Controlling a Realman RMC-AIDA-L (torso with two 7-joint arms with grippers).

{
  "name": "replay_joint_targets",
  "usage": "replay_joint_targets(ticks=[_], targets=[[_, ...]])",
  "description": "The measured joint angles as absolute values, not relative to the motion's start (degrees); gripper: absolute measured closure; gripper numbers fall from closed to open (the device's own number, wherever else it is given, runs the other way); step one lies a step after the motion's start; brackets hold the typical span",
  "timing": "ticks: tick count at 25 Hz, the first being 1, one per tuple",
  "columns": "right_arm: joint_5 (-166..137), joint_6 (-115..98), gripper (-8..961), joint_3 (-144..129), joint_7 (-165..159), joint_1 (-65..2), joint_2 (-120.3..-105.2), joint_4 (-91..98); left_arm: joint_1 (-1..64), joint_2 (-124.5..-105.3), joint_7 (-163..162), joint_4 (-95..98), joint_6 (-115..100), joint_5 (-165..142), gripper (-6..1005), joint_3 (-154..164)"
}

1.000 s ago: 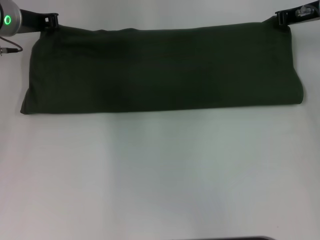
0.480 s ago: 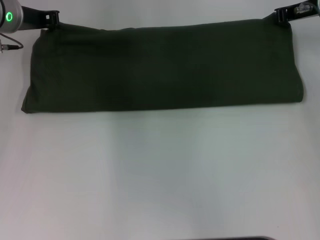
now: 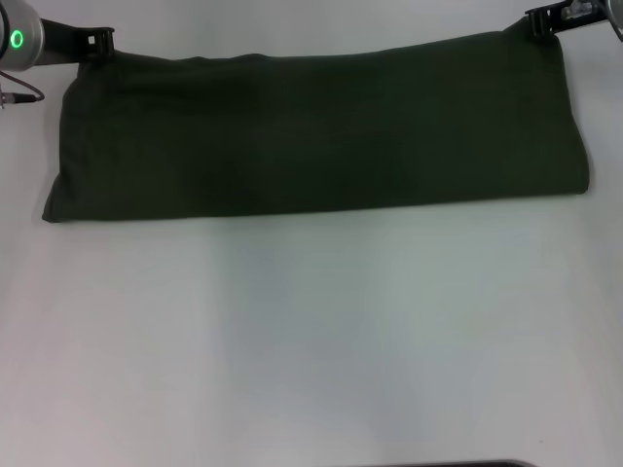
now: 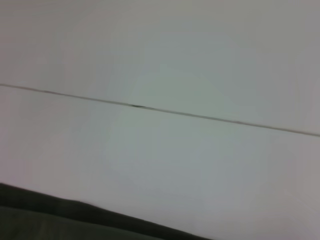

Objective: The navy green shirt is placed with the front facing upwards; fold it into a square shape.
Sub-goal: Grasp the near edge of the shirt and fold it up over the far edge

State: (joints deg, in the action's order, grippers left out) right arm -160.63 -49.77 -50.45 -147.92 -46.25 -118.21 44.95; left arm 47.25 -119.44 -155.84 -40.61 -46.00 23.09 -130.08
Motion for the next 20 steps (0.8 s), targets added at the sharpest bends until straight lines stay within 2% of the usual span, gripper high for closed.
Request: replay_joint_targets(ticks=[7,10,14,20], targets=[[-161.5,-49.0,824,-50.5,-148.2,-46.7,-118.34,43.8,47.6,-118.79,-157.1,-40.5,-48.9,23.0,939,-130.7],[-161.8,-49.7,821,-50.5,-148.3,-47.0,-117.88,43.6,47.8,-118.23,-159.9,-40.8,-50.9,22.0,936,-130.7],[-164.8,-49.9,817,-50.5,-149.7,-48.4,-117.35,41.9,47.6,-118.61,-161.6,-41.8,-51.6,20.0,933,-130.5],[-167.4,-49.9,702,-50.5,-150.9,-49.0,-117.23,41.0,47.4,-118.73,-162.0,-42.6,-52.5,19.4,758,-130.7]])
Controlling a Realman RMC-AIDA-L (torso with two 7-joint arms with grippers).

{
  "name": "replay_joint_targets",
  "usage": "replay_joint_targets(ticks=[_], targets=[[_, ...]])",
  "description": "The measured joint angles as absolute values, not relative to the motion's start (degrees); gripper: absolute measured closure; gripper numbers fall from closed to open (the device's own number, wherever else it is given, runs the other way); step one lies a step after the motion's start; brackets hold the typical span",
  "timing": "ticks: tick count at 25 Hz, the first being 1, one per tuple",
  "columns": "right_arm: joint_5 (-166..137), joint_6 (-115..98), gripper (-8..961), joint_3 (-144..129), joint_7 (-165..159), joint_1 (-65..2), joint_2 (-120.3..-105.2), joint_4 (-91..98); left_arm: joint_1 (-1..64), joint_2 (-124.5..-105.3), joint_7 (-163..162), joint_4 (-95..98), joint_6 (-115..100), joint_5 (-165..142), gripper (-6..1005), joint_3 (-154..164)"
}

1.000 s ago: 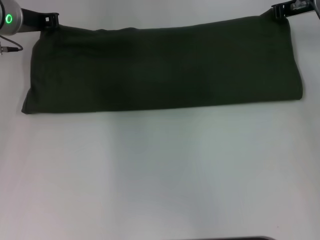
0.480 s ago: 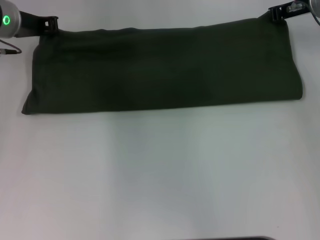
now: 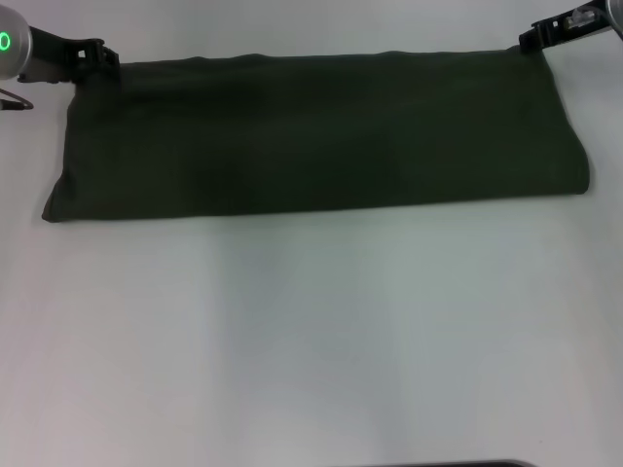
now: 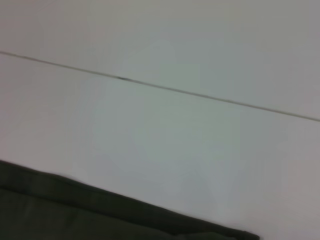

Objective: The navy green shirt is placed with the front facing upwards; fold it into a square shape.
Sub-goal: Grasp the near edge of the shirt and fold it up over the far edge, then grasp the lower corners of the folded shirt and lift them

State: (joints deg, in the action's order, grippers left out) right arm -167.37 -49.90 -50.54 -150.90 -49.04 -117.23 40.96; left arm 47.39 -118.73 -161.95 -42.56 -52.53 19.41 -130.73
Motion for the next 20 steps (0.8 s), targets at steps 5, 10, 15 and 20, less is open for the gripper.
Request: replay_joint_targets(ticks=[5,10,15,20], targets=[[-167.8,-51.0,607,-50.3,-153.0,-49.2,-116.19,41.0,45.2,-119.83,-162.4,-48.2,-54.7,19.3,571,-130.8],[-167.6,-54.4,330,-50.1,-153.2,-48.9,-115.5,42.1,42.1,-121.0,-162.7,-57.5,-59.5,19.4,369,-131.4],[-167.4,-58.4,208,-49.7,-152.7,-46.6,-115.73,47.0,41.5,-119.41,-162.1,-58.9,-64.1,21.1,284,-137.5],[-160.5,-63.8,60,-49.1,-149.9,-40.9,-116.78,56.7,38.4,-117.02,-154.9,-59.0,-71.0,35.1,287,-143.7]])
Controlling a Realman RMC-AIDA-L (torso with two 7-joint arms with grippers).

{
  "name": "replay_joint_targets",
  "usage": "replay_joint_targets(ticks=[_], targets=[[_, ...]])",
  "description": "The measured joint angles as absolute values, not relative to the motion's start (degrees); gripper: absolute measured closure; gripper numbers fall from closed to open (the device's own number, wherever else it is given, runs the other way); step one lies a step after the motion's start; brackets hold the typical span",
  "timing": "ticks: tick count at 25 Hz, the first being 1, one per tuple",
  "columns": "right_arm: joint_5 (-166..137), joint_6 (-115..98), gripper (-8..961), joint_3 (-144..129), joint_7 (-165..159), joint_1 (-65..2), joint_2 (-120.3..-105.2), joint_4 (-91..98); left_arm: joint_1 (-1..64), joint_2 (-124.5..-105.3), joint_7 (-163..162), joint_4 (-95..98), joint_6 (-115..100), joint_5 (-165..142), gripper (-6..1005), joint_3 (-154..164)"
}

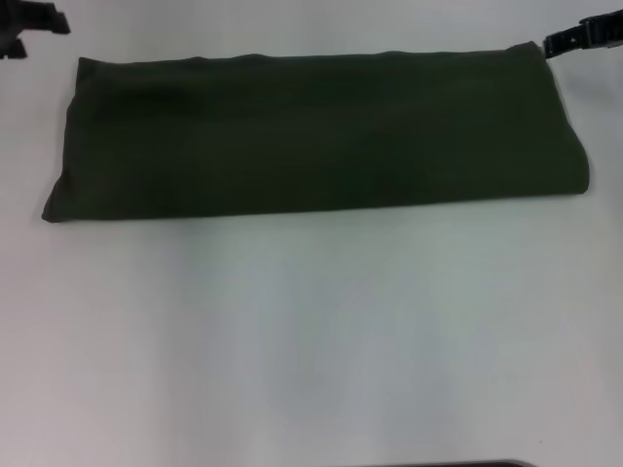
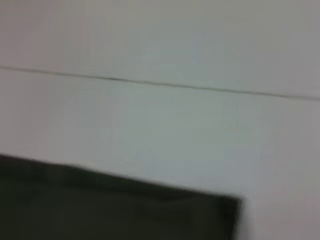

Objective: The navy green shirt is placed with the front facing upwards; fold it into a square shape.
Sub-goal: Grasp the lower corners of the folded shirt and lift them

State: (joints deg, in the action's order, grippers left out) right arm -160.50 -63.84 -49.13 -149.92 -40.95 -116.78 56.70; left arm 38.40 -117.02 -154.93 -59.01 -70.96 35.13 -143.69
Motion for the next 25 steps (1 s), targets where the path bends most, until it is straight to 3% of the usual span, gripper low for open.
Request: replay_joint_targets(ticks=[6,8,14,20,25], targets=[[-134.8,-75.4,15,-43.3,-137.7,-33.4,-115.15,58.1,34.5,-112.2,-147.5,-53.9,-83.8,52.5,290,-145.7],[-127.0,-78.8,16,-41.3,-132.2,-30.8,-115.1,57.3,33.7,-111.95,-146.8,-53.4,-86.0,53.9,291,-145.8],[-116.6,-83.4,21,-39.3,-121.2,-25.6,-116.25,53.7,30.5,-112.72,-142.3,-49.2,-88.4,58.7,293,-146.6],[-115.6,-83.7,25,-38.5,-114.6,-24.6,-117.14,48.1,30.1,-112.56,-142.8,-41.8,-84.7,59.0,293,-146.9],[-115.6,-81.8,26,-38.1,-110.8,-25.1,-117.11,44.3,30.6,-114.61,-143.3,-39.8,-76.5,59.5,293,-147.3]])
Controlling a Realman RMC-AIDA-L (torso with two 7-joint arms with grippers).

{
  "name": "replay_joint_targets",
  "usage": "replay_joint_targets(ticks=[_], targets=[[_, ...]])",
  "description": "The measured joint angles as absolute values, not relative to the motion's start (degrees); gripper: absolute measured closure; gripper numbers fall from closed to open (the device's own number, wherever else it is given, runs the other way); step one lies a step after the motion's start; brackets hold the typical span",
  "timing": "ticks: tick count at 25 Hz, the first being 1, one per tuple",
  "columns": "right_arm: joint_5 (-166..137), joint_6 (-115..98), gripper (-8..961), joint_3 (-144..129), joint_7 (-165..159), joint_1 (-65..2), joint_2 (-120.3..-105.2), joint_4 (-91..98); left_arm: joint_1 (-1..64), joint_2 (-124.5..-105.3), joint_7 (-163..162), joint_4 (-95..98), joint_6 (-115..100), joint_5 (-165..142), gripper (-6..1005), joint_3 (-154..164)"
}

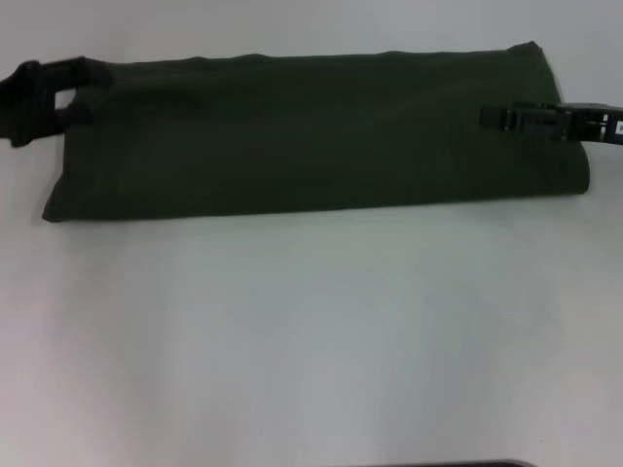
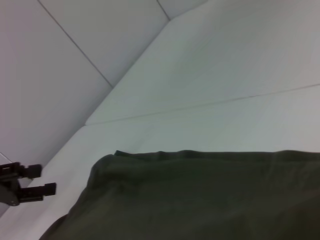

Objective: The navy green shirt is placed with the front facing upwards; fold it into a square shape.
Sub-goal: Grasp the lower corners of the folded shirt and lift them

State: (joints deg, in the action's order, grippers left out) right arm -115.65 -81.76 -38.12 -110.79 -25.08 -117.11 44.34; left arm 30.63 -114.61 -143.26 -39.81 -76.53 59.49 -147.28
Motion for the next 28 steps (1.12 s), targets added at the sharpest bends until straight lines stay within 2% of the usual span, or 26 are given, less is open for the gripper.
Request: replay_joint_targets(ticks=[1,4,11,16,28], targets=[[-115.7,-81.4,25,-38.1,-110.7,-25.2,-117.05,44.1,31.4,-115.41,-143.1,-39.3,-73.9,59.5,294,-147.1],[-115.7,-80.9,25,-38.1,-110.8,-25.5,-116.87,43.8,33.1,-116.19,-142.7,-38.1,-70.1,59.3,294,-146.4],[-115.4,-79.8,25,-38.0,-111.1,-25.7,-116.64,43.2,37.8,-116.92,-142.4,-32.8,-61.5,58.9,294,-142.2],[-115.4,-79.9,25,-37.4,-111.2,-25.3,-116.71,43.0,38.3,-118.01,-142.4,-32.4,-53.7,58.9,294,-138.8],[-115.7,-80.3,25,-36.8,-111.5,-25.2,-116.82,42.0,38.9,-118.52,-142.6,-32.1,-42.5,59.0,294,-133.7]])
